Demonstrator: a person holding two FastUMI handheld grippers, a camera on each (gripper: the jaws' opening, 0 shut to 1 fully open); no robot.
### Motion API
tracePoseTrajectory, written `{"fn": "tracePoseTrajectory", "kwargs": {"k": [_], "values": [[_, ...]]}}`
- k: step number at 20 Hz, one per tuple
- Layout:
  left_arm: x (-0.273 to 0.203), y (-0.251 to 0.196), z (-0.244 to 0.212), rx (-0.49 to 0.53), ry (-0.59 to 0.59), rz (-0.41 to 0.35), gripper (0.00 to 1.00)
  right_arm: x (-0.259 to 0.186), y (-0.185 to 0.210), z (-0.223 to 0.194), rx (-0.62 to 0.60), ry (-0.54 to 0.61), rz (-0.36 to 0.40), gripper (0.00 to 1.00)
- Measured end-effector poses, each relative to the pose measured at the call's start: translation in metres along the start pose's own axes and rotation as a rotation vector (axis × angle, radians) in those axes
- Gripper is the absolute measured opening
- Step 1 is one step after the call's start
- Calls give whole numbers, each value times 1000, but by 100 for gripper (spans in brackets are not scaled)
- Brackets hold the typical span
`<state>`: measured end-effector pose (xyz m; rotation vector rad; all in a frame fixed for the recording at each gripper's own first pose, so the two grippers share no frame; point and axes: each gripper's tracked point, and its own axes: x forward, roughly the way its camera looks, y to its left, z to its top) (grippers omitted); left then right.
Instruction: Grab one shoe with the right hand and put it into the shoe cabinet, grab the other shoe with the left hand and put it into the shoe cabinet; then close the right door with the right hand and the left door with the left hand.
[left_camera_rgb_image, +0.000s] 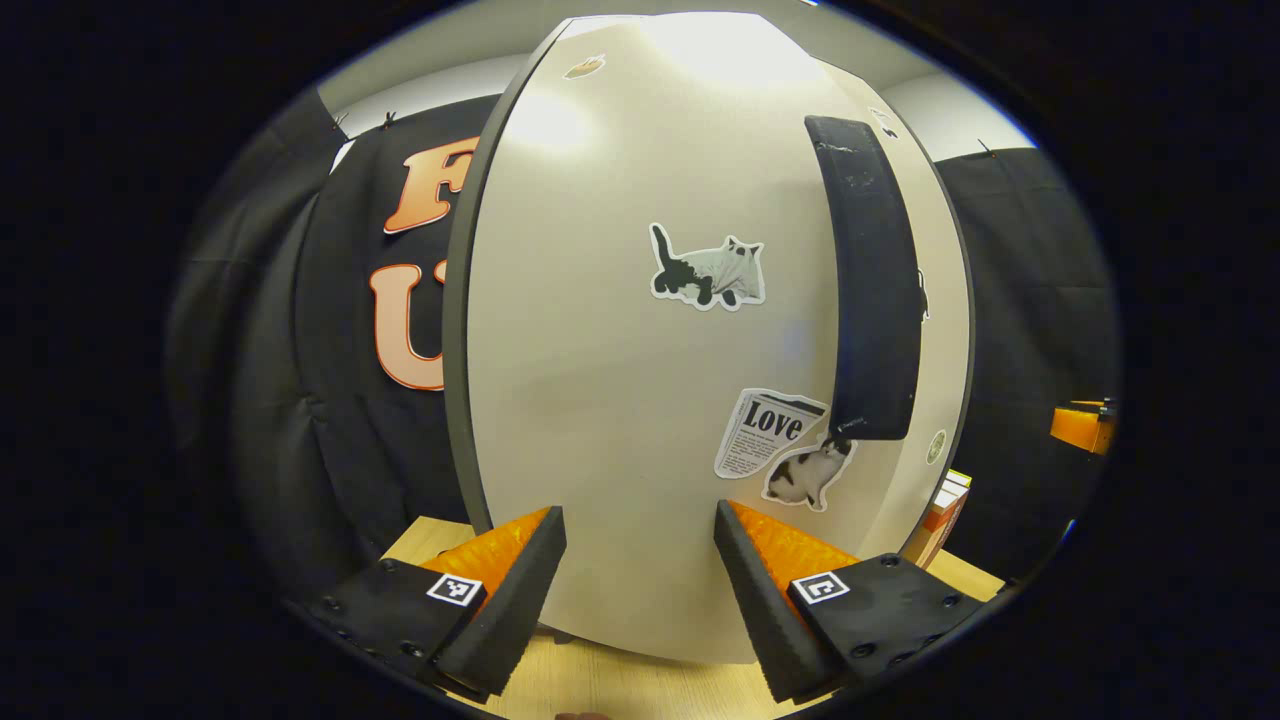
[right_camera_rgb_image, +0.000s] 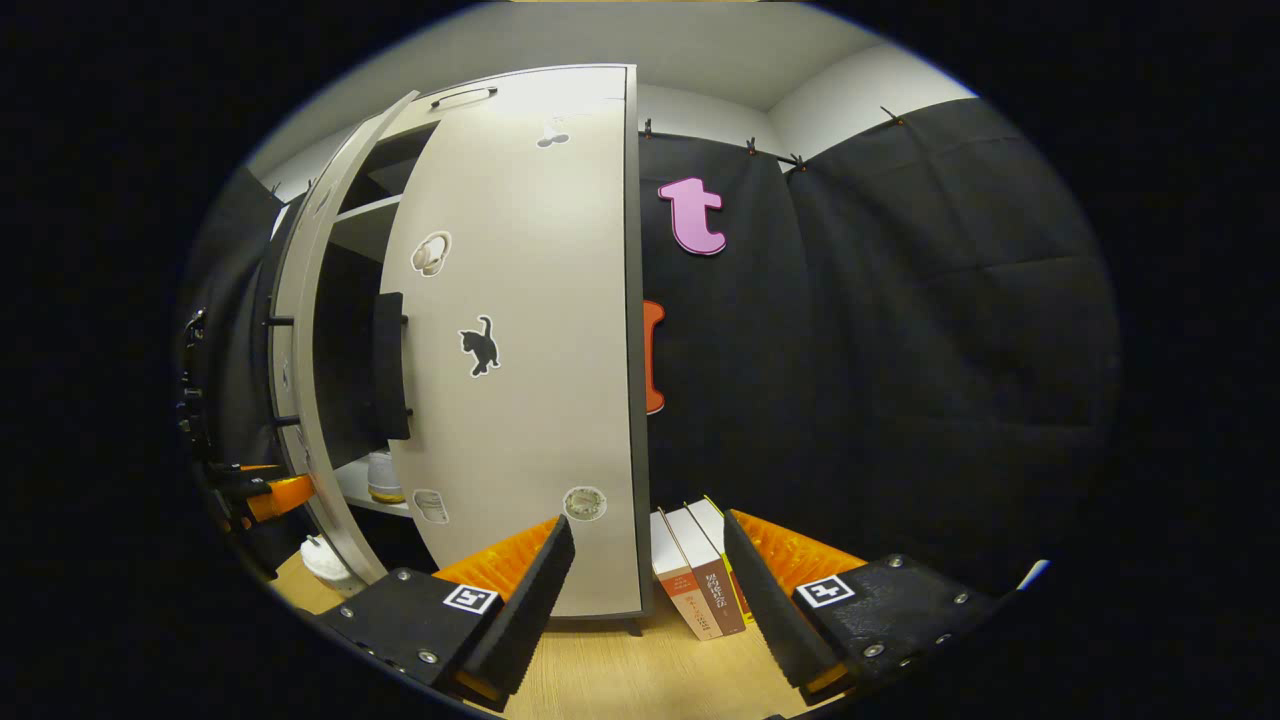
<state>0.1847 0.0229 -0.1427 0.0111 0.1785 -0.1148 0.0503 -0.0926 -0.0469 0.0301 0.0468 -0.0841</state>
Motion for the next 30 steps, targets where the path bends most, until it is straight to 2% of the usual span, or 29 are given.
{"fn": "tracePoseTrajectory", "kwargs": {"k": [6,11,14,17,18,22,26,28,30], "values": [[22,-6,3,-1,6,14,99,10,2,-2,7,11,10,93],[35,-14,2,-1,40,21,96,19,7,2,3,25,29,93],[27,-17,9,-19,62,21,97,18,8,9,-2,35,34,93],[3,-16,31,-22,41,16,94,13,11,26,-1,25,52,93],[-9,-14,40,-22,38,21,97,11,12,32,-5,21,58,93],[-57,-1,88,-30,-18,26,96,1,15,60,-29,0,76,93],[-105,27,126,-31,-75,83,94,-11,23,86,-42,-32,99,93],[-129,44,136,-45,-84,107,99,-17,27,98,-57,-43,106,93],[-143,63,143,-51,-94,135,96,-25,32,108,-60,-61,120,93]]}}
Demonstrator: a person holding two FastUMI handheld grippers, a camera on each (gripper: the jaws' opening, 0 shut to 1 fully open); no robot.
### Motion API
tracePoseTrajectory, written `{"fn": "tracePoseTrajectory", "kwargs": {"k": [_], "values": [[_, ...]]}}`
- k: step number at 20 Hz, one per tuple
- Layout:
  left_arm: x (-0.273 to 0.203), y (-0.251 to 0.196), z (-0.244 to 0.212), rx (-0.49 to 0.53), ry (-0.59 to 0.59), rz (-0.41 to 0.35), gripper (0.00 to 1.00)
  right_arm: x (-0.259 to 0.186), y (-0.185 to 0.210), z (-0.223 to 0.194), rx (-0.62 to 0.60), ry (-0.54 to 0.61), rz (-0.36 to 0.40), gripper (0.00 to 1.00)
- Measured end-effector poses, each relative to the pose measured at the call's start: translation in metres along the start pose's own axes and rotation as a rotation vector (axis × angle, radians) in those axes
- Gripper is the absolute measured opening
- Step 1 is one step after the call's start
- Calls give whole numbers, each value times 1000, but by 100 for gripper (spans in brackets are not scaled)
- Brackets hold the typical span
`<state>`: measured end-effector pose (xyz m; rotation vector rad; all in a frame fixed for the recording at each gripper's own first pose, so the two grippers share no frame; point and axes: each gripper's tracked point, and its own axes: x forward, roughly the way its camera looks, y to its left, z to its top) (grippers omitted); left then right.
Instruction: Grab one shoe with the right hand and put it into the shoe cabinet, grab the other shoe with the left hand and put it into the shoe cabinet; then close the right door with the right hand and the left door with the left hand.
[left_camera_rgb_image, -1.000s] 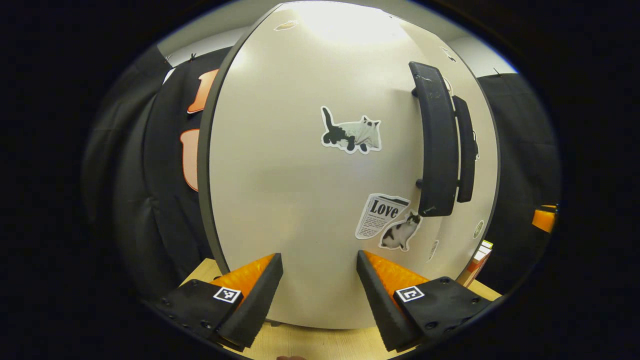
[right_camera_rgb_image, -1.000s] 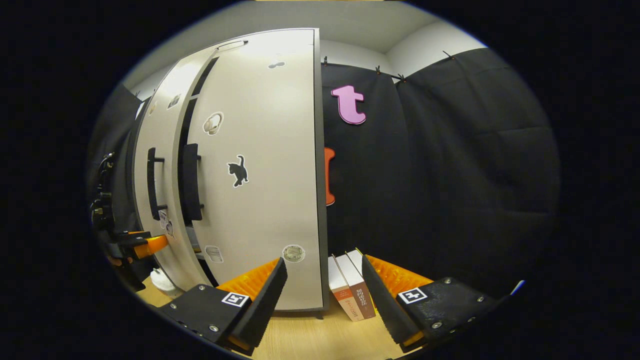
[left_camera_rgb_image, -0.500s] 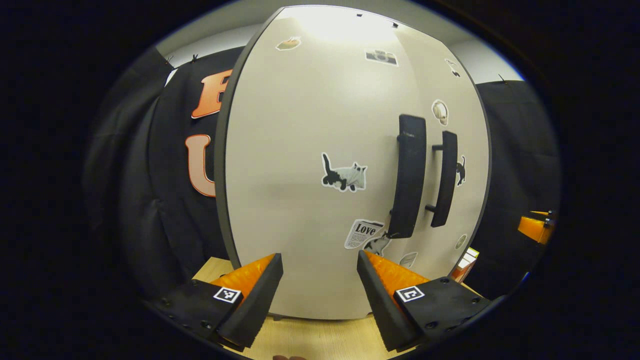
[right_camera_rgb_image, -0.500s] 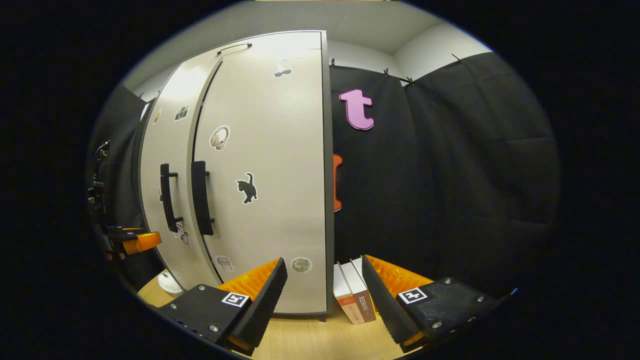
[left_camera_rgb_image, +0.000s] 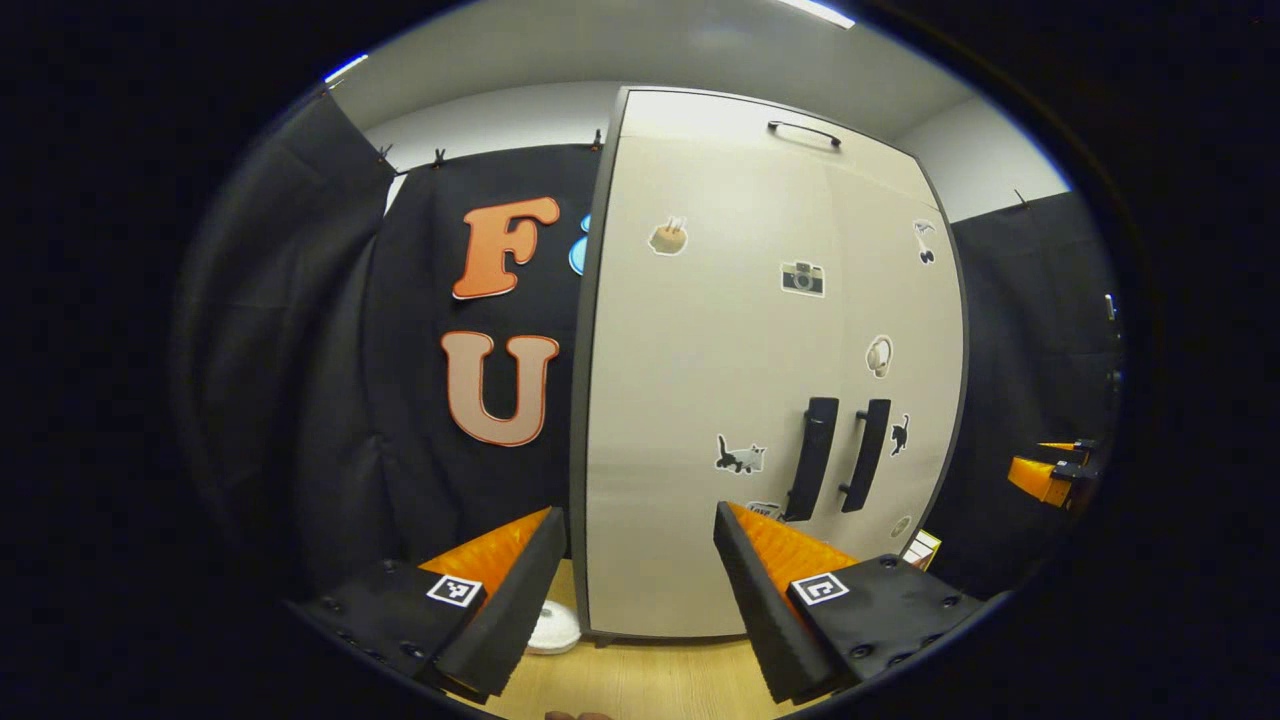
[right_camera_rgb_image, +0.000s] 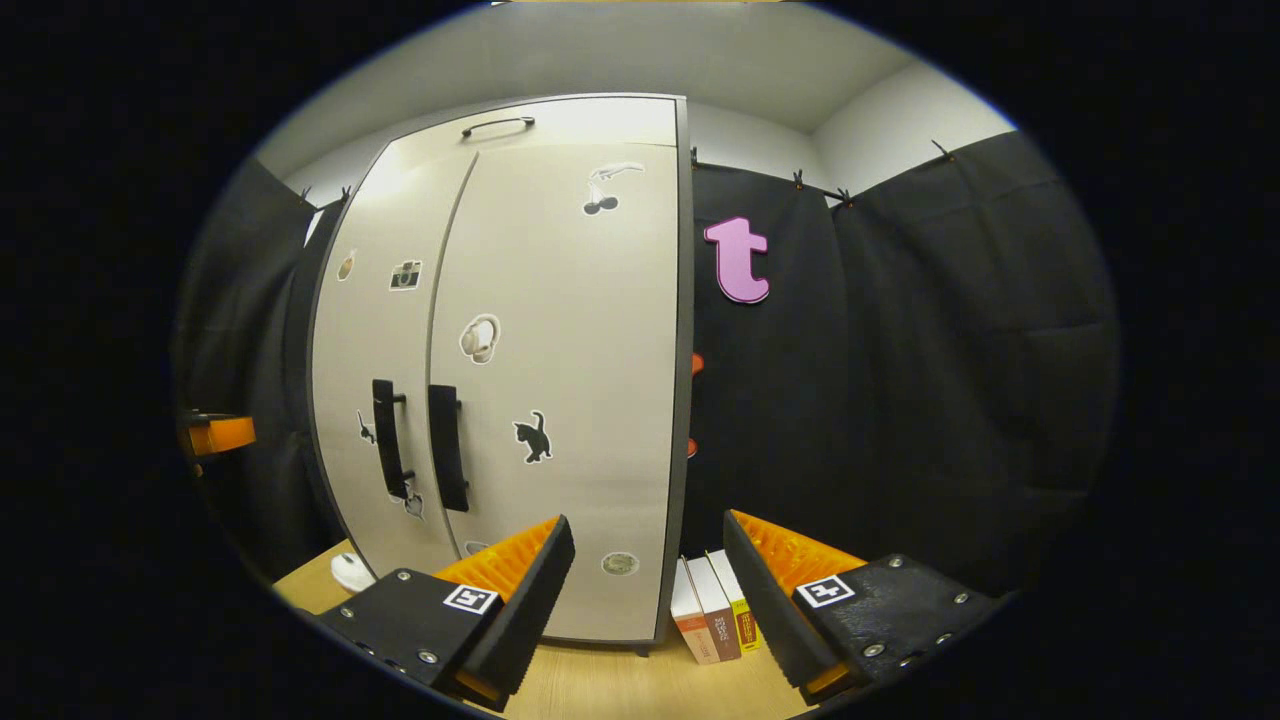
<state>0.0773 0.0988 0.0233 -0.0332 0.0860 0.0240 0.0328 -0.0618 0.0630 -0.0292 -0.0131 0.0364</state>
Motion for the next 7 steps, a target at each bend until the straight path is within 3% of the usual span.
{"fn": "tracePoseTrajectory", "kwargs": {"k": [7], "values": [[-38,62,19,27,-33,119,99,-19,20,17,-1,-18,47,93]]}}
